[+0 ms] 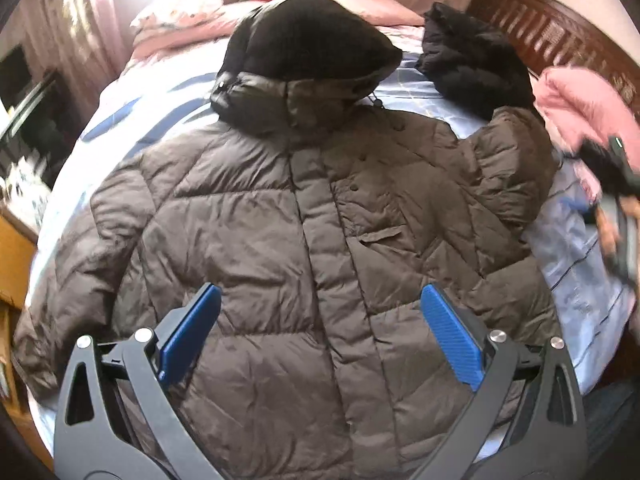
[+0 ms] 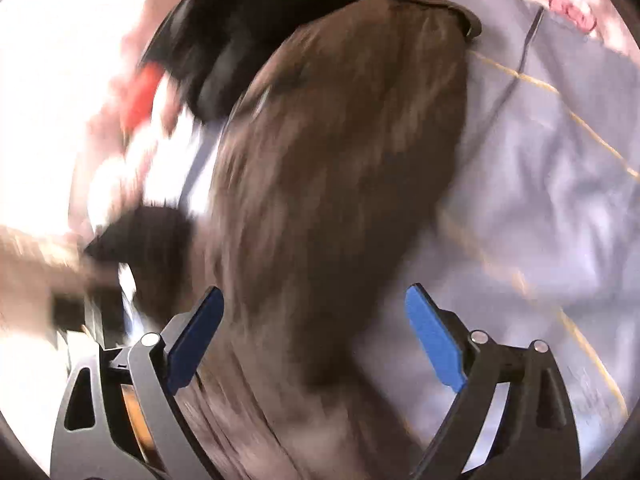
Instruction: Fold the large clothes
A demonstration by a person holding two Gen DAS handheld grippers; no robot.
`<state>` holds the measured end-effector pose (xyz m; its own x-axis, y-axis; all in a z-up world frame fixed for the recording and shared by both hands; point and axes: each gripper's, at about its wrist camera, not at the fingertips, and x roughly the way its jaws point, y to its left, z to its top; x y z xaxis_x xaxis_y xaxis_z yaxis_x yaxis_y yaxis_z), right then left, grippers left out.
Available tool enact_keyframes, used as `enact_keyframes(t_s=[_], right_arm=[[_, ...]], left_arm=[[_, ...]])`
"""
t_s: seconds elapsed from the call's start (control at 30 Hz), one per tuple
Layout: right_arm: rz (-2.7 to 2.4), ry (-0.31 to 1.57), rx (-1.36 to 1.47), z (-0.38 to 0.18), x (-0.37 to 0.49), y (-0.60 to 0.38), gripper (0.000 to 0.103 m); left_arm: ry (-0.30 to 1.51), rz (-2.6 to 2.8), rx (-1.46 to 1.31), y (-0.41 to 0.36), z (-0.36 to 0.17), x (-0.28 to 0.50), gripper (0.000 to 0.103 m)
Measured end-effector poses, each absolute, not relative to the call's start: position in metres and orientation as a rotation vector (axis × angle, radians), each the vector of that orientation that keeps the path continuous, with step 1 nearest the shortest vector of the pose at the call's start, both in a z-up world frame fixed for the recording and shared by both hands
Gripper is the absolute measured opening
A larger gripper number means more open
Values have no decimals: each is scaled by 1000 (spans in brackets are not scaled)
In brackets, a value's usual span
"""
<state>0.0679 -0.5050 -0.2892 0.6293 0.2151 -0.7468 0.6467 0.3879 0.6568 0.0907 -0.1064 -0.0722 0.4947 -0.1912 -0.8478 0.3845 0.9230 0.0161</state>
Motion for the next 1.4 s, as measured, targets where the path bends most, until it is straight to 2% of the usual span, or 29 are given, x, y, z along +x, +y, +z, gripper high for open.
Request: enact_keyframes(t_s=[0.1,0.17,0.23,0.27,0.3,0.33,0.43,0.57,0.73,0.87,1.0,1.1,1.13,1.17,1.23,1.3,1.37,1.4], right_arm=[[-444,868,1283,-328,82,-540,92],[-491,841,1483,-366,83,-558,93],[-501,773,1541,-372,90,-568,97],[-499,763,1499,-365,96,-570,84],[-491,761,1432,-355,99,-581,59],[-497,772,1314,-340,108,-579,10],[-489,656,1283,-307,110,-586,6],[-599,528,1138,-241,100,-594,5],[-409,391,982,-163,98,-524,5],[-56,392,710,-95,113,-436,5],[304,521,505,-82,138,-321,5],[544,765,228,-114,150,-208,11],[571,829,146,-127,148,-183,20],[589,899,55,-142,148,-155,38],[581,1019,-111,-179,145,-119,59],[536,1018,-205,-184,132,-99,65],[493,985,-265,-179,123,-97,83],[487,973,-275,-170,118,-95,84]], left_arm=[[962,-325,324,-111,-84,92,101],[957,-301,383,-112,-95,97,101],[986,-284,407,-113,-107,105,101],[1008,-286,396,-112,-112,109,101],[1040,-295,373,-111,-116,113,101],[1080,-307,340,-109,-120,117,101],[1131,-321,275,-105,-124,119,101],[1076,-262,332,-101,-110,113,101],[1084,-197,268,-77,-89,115,101],[1008,-35,177,-34,-56,128,101],[951,131,69,17,-35,141,101],[944,203,14,46,-30,147,101],[946,216,6,51,-30,148,101],[951,228,-10,58,-30,150,101],[962,231,-33,65,-32,151,101],[977,220,-49,68,-34,153,101],[990,201,-49,62,-38,155,101],[992,192,-43,60,-40,156,101]])
